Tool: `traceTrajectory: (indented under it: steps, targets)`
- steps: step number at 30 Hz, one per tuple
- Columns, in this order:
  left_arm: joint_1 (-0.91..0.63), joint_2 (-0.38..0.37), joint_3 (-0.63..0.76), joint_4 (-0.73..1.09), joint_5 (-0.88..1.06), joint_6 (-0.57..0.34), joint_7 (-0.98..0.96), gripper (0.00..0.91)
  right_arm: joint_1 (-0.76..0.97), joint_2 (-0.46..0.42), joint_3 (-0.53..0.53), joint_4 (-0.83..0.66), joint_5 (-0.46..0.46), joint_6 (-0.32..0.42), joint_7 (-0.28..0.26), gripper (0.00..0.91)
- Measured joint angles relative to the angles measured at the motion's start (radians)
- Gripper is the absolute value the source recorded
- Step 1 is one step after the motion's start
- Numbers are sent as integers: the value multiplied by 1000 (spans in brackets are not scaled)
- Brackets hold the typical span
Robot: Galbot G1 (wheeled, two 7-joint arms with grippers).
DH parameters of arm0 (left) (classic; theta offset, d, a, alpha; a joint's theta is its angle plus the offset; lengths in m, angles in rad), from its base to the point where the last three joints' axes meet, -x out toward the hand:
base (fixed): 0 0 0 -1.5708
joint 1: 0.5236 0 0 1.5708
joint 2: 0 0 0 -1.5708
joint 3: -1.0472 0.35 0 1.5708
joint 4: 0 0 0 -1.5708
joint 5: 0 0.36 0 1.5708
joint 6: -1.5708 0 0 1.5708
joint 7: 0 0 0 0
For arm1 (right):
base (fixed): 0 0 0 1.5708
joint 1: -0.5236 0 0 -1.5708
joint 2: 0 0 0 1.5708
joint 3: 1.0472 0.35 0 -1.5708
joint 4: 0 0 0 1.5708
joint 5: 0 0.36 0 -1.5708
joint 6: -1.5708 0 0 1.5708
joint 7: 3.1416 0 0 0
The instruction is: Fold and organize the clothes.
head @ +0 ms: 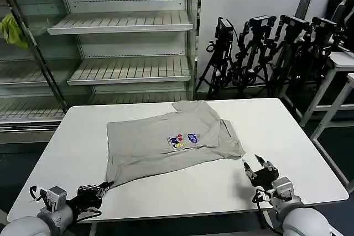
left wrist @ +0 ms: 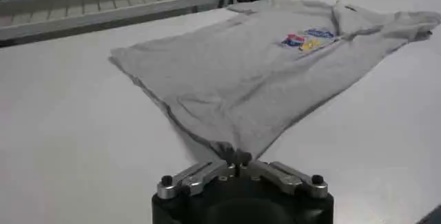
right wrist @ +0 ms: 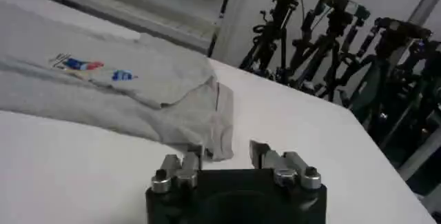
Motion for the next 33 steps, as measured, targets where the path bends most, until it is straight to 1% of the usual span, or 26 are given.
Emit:
traceTrajectory:
  steps: [13,14,15,17,19,21,22,23,24,25,26,33]
  targets:
    - [14,-8,-3,-4,8,-7,2,40,156,125,-102,-157,-34,28,-33,907]
    - [15,-8,-3,-4,9,-8,2,40,166,135,-110,-167,-36,29,-35,846]
    - [15,-9,-3,-4,9,-8,2,40,178,145,-120,-179,-39,31,-38,756]
    - [15,-9,-3,-5,10,-9,2,40,198,164,-134,-198,-45,35,-43,655]
    - [16,-10,-3,-7,10,-11,3,40,216,183,-147,-219,-51,39,-49,625]
    - [19,-12,-4,-8,13,-12,4,40,227,200,-158,-237,-56,42,-54,433]
    - [21,-14,-4,-10,13,-13,6,40,230,206,-161,-242,-58,43,-57,383]
    - [22,-15,-4,-11,14,-14,6,40,234,211,-163,-247,-60,44,-59,262]
    - [23,-15,-4,-12,15,-15,6,40,236,216,-165,-251,-61,45,-61,262]
    - [24,-16,-4,-13,16,-16,6,40,238,220,-166,-254,-63,47,-62,91]
    - [25,-16,-4,-13,17,-17,7,40,238,222,-167,-257,-65,48,-64,0]
    - [26,-19,-4,-14,24,-20,8,40,227,231,-159,-263,-72,53,-75,0]
